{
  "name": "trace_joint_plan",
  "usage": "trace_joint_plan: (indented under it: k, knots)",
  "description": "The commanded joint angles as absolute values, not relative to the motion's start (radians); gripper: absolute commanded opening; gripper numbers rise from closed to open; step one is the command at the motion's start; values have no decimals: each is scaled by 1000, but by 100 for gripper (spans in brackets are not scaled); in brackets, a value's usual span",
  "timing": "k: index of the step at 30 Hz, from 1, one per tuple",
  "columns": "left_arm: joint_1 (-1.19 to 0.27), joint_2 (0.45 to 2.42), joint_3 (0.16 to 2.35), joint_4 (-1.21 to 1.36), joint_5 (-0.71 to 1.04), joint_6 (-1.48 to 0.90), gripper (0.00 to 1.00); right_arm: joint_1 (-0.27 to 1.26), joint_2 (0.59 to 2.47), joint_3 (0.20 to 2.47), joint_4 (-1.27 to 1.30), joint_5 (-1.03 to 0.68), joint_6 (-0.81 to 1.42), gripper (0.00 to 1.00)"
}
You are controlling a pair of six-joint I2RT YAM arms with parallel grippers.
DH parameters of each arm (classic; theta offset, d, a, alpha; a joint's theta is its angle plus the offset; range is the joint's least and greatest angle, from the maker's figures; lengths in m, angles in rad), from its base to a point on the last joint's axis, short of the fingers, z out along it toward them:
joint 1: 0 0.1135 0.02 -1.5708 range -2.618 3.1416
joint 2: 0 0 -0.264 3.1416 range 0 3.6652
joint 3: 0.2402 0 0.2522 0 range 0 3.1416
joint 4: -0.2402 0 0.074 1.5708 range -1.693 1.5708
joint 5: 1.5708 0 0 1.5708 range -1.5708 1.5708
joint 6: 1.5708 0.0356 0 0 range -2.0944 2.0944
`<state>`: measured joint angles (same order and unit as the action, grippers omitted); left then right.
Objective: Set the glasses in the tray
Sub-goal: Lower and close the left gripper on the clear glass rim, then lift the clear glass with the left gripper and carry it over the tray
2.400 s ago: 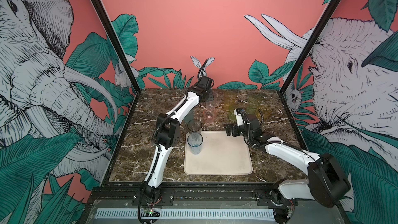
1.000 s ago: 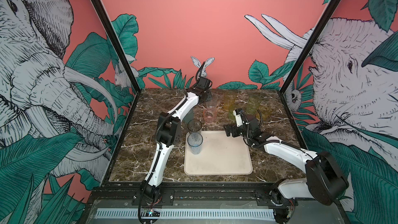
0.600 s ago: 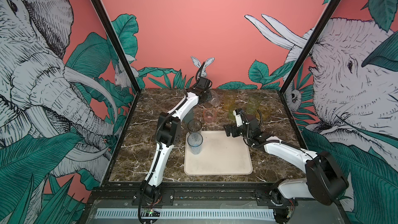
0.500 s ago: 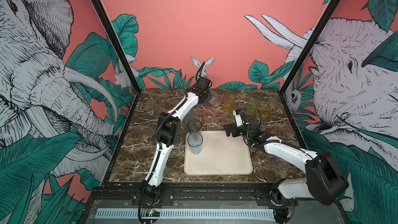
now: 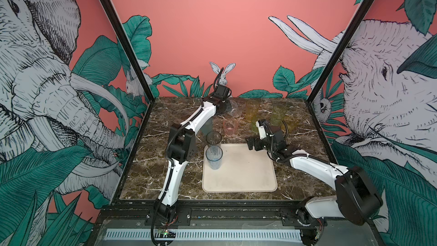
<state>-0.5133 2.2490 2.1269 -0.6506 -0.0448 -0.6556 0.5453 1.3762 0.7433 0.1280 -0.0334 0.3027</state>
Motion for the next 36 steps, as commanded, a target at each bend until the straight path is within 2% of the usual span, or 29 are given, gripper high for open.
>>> trace_joint_plan:
  k: [1,12,22,36]
  knots:
    - [-508,2081,2064,-607,-19,-655,0,552,1384,768,142,-35,299,99]
    - [-548,1831,1864,-677,-14,-636,0,551,1384,768,144,-39,301,99]
    - [-632,1662,1800,-833,-33,-627,0,551,1381,763,163,-70,311,99]
    - [-754,1491,1752,-1030,-58,-647,0,551,1374,756,156,-29,298,99]
